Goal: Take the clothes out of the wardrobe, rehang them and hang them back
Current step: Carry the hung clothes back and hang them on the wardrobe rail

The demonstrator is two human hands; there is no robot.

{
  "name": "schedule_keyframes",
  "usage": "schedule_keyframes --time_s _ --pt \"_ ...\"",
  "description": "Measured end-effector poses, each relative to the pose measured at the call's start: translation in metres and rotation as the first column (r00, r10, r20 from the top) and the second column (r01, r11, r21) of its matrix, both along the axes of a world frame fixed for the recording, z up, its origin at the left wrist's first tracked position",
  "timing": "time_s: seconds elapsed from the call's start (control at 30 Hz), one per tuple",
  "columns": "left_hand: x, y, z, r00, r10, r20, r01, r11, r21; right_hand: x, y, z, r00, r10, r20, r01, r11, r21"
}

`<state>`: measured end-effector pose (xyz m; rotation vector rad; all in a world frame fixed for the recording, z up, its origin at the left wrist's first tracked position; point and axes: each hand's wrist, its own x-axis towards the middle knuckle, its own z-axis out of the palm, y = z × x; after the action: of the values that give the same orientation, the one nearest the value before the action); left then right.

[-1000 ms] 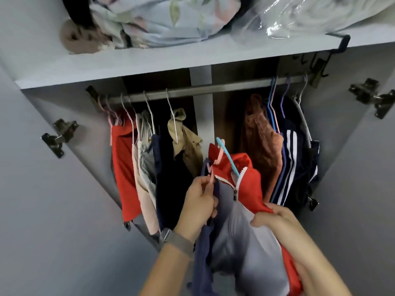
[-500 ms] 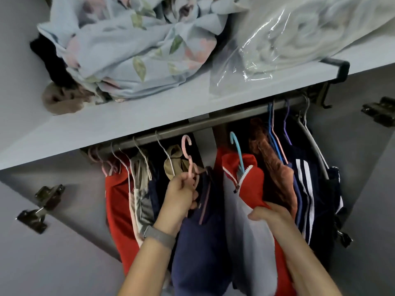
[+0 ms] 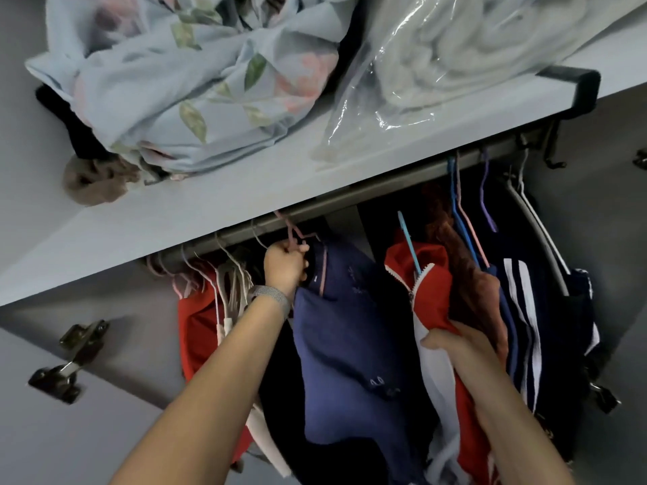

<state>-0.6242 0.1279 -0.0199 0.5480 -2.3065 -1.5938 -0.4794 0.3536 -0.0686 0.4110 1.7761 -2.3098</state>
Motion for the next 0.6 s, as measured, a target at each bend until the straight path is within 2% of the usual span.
schedule_keyframes --time_s 0.1,0.23,0.4,0.5,0.6 --pt "-0.015 -0.009 -0.024 0.992 -0.021 0.121 0.021 1.000 0.000 0.000 0.007 -0.003 1.000 -0.016 0.014 0.016 1.000 -0.021" --pt "-0.031 -0.036 -0.051 0.979 0.076 0.190 -0.022 0.962 -0.270 -0.003 0.014 -0.009 0.997 -0.064 0.032 0.064 0.998 0.006" --pt "-0.028 -0.039 -0.048 0.983 0.032 0.181 0.005 0.980 -0.200 -0.005 0.019 -0.022 0.996 -0.046 0.077 0.044 0.998 0.035" --pt "-0.026 -0.041 -0.049 0.988 0.049 0.149 -0.011 0.968 -0.250 -0.005 0.014 -0.022 0.992 0.008 0.127 -0.016 0.998 0.063" --pt "-0.024 -0.040 -0.048 0.989 0.065 0.132 -0.027 0.963 -0.270 -0.009 0.006 -0.016 0.991 0.070 0.111 -0.079 0.993 0.083"
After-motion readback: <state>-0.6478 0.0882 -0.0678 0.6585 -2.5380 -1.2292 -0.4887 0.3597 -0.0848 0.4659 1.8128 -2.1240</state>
